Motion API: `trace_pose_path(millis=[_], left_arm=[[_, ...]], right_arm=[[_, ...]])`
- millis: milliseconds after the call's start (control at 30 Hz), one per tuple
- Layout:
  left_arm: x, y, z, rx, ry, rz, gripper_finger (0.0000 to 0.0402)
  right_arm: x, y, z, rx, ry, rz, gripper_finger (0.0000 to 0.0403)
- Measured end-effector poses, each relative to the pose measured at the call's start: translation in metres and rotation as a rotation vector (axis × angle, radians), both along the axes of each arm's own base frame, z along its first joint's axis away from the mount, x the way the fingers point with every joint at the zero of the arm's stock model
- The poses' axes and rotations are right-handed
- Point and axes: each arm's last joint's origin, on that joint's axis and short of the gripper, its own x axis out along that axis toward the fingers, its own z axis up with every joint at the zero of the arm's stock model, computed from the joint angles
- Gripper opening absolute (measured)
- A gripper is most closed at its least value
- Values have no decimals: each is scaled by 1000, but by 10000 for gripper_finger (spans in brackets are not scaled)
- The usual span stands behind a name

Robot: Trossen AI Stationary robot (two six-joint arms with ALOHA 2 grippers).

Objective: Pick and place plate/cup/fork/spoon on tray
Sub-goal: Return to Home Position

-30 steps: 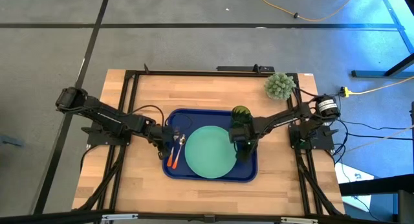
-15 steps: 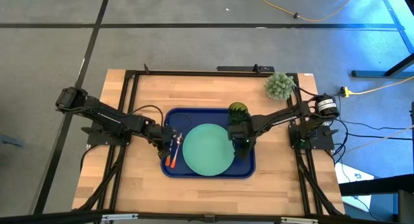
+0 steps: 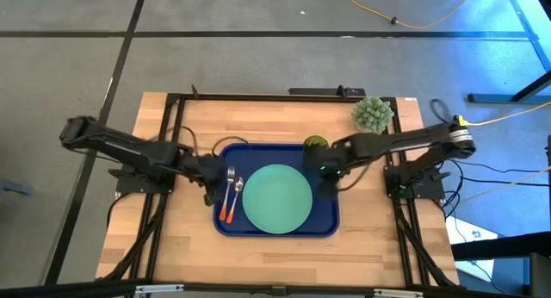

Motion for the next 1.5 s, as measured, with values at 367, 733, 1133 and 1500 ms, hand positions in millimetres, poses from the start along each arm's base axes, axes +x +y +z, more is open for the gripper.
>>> trace_pose_path(millis=[367,733,1133,1500], left_arm=[[-68,29,119,227,-510,-19,0],[-172,40,141,401,-808,116,0],[-236,44,131,617,-967,242,0],[-236,47,114,649,-892,277,0]], right_arm=[[-65,-14,114,-252,-447,100,3],[-144,-35,141,-321,-621,95,2],[-226,-35,118,-281,-856,99,1],[-305,-32,70,-348,-1082,146,0]])
